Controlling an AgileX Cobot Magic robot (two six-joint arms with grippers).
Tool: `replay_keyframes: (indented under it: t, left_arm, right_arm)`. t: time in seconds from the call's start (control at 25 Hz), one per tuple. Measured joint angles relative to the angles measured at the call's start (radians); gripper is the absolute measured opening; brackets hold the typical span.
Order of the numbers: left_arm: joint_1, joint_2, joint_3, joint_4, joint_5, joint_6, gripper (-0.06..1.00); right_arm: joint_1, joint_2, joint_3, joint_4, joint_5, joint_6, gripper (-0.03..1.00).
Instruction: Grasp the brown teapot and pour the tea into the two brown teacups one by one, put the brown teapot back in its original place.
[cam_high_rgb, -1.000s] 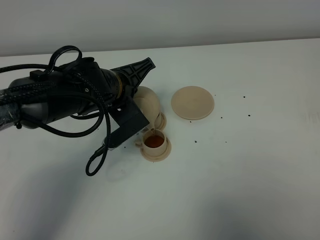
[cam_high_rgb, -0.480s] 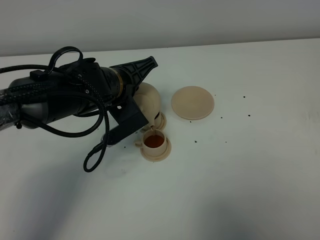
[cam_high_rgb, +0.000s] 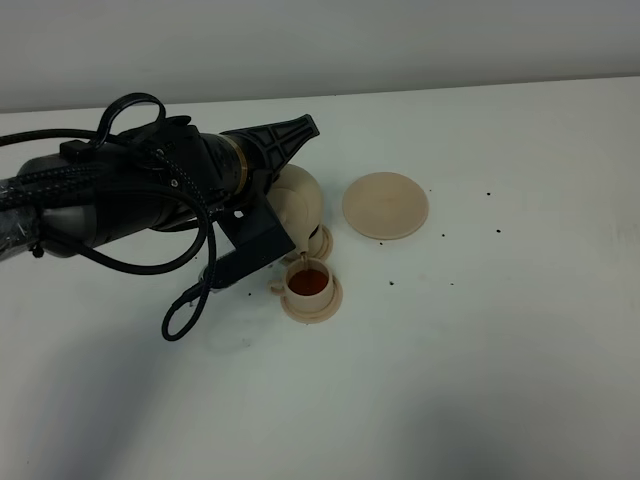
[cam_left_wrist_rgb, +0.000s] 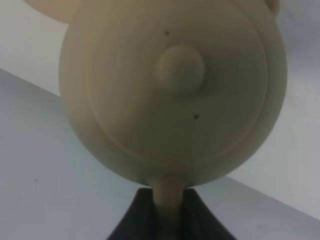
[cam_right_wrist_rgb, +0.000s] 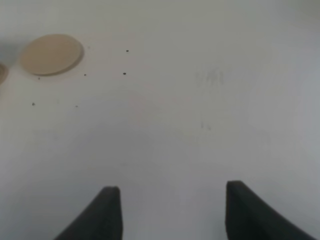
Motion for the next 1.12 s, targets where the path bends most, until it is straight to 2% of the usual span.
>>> replay_keyframes:
  t: [1.12]
  left_arm:
    - [0.0,0.0,0.0,0.0,-0.018,0.07,0.15]
  right_arm:
    - [0.0,0.0,0.0,0.0,0.0,0.0,0.49]
